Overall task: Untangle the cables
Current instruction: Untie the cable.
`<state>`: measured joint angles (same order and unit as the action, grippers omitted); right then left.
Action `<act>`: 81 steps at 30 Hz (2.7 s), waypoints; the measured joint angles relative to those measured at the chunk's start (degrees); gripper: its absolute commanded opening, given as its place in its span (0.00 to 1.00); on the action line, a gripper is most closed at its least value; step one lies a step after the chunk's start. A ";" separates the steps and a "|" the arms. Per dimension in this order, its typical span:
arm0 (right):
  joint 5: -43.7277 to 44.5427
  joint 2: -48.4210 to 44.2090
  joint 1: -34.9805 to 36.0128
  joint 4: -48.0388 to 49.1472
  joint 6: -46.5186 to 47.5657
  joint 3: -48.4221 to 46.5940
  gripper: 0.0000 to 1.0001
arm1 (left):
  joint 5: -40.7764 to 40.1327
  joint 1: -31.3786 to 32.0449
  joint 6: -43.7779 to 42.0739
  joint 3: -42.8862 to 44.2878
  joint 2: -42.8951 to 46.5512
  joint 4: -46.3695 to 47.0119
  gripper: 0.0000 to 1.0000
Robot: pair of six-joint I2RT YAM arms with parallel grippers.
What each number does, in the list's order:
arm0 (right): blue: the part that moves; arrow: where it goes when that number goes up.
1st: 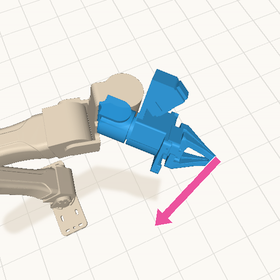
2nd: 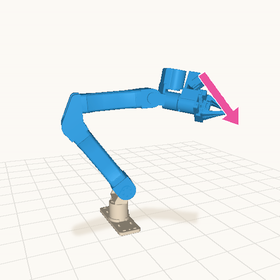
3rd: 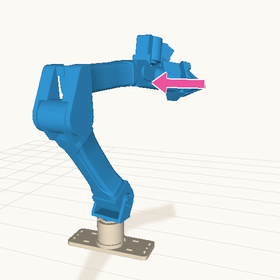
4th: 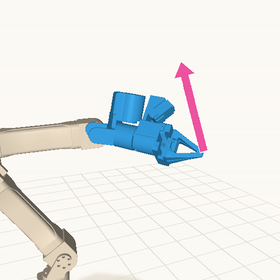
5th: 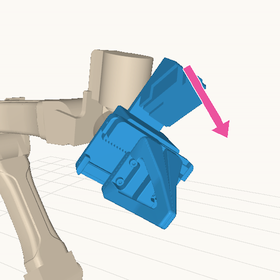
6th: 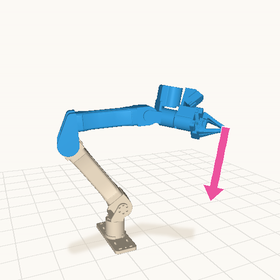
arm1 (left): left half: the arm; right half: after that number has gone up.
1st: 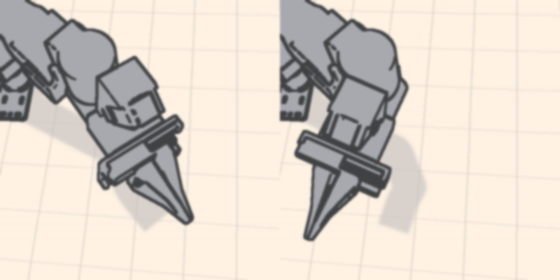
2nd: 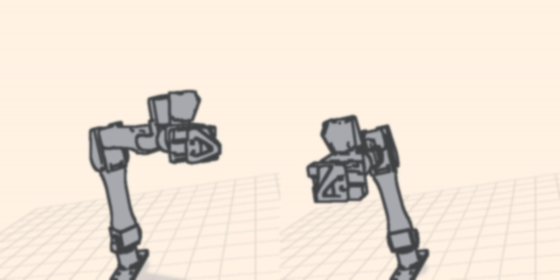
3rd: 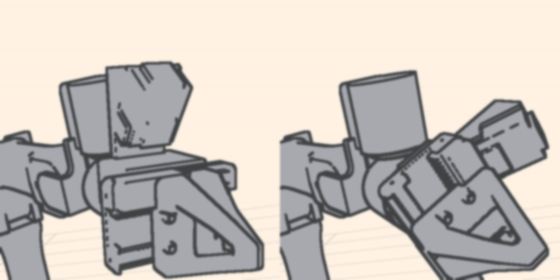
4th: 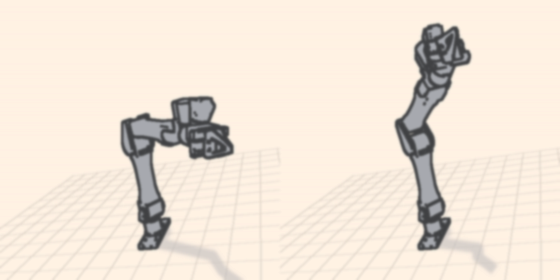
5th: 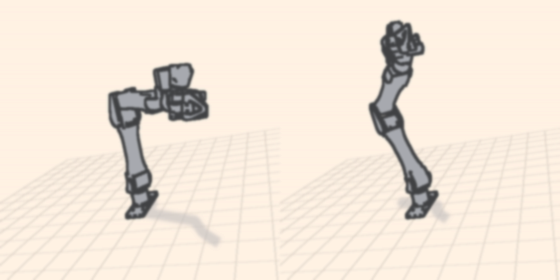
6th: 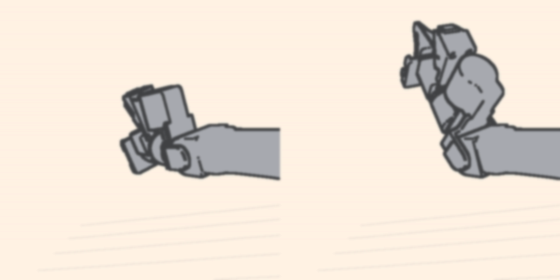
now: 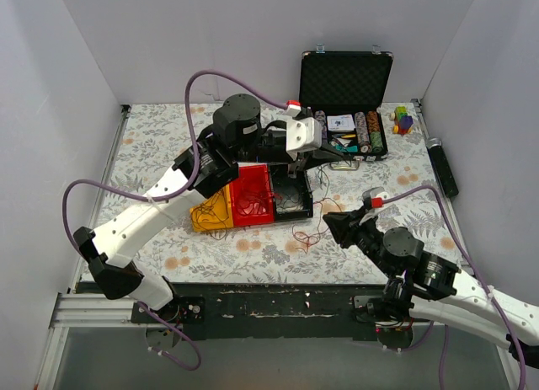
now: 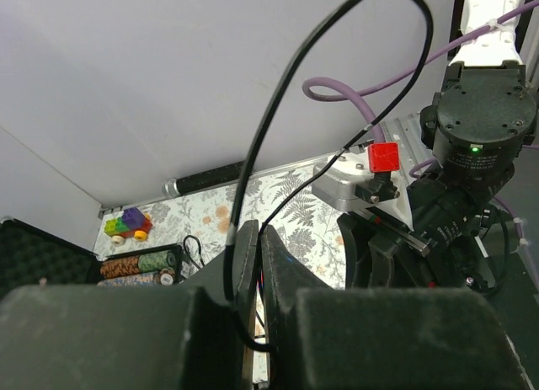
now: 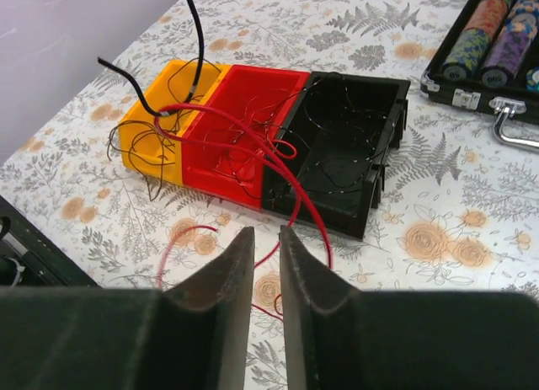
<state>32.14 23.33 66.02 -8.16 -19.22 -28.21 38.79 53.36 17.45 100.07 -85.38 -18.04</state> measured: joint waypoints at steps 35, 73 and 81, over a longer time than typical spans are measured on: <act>0.28 4.92 0.00 -5.53 5.25 -6.36 0.63 | -0.20 0.00 -6.62 4.37 2.60 -6.88 0.00; 13.20 -0.15 0.00 -40.11 -41.64 -0.83 0.01 | -40.52 -0.13 -17.20 -8.07 3.74 43.60 0.00; 15.61 2.47 -0.02 -45.77 -50.97 -1.90 0.01 | -40.68 -4.20 -16.76 -1.75 -0.07 42.66 0.00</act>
<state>47.75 25.80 66.00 -53.93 -70.19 -30.11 -1.89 49.17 0.69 98.32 -85.45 24.62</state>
